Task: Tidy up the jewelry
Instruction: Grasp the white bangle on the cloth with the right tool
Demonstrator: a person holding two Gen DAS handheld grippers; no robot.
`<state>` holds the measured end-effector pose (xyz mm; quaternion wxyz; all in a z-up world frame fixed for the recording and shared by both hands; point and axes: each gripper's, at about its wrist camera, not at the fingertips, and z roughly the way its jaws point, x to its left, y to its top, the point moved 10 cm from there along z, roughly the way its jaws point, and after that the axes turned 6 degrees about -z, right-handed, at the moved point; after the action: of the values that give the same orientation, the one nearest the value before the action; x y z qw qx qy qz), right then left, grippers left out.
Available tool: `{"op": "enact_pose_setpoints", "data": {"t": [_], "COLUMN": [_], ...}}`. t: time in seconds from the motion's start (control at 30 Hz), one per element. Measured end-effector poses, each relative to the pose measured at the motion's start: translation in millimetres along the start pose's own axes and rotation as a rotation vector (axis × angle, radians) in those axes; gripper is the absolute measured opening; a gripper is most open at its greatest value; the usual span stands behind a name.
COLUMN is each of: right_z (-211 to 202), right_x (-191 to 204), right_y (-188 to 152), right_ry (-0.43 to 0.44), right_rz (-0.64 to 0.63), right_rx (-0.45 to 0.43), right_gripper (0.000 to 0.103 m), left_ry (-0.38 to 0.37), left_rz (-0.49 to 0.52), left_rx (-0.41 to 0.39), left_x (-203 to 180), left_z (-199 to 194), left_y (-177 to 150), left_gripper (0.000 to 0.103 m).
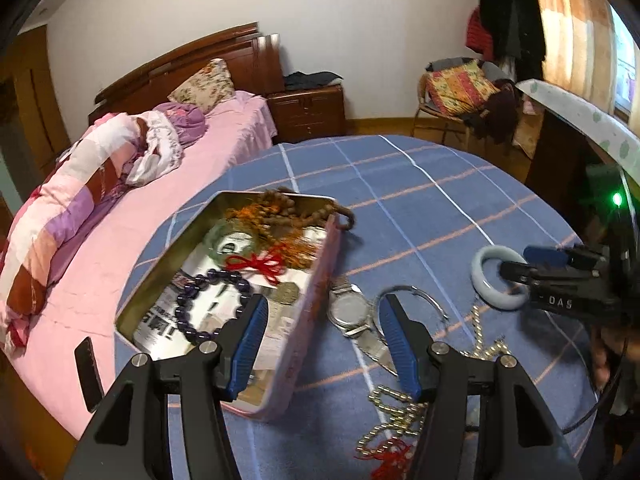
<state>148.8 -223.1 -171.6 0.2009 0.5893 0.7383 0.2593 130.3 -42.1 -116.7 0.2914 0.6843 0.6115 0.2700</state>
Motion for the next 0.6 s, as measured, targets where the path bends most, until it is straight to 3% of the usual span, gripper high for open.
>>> {"op": "enact_pose_setpoints", "data": {"t": [0.07,0.37,0.47,0.6], "right_z": [-3,-20,-19,-16], "right_x": [1,6,6,7], "right_y": [-2,-23,-20,-15], "right_ry": [0.009,0.049,0.055,0.058], "right_rz": [-0.014,-0.004,0.002,0.007], "right_rx": [0.006,-0.015,-0.023,-0.036], "right_gripper": [0.014,0.014,0.014,0.015], "left_ry": [0.000,-0.050,-0.069,-0.085], "left_rz": [-0.013,0.077,0.081,0.075], "left_rx": [0.000,0.019,0.061,0.139], "left_x": [5,-36,-46,-53], "left_z": [0,8,22,45], "left_y": [2,-5,-8,-17], "left_gripper": [0.059,0.058,0.043,0.032]}}
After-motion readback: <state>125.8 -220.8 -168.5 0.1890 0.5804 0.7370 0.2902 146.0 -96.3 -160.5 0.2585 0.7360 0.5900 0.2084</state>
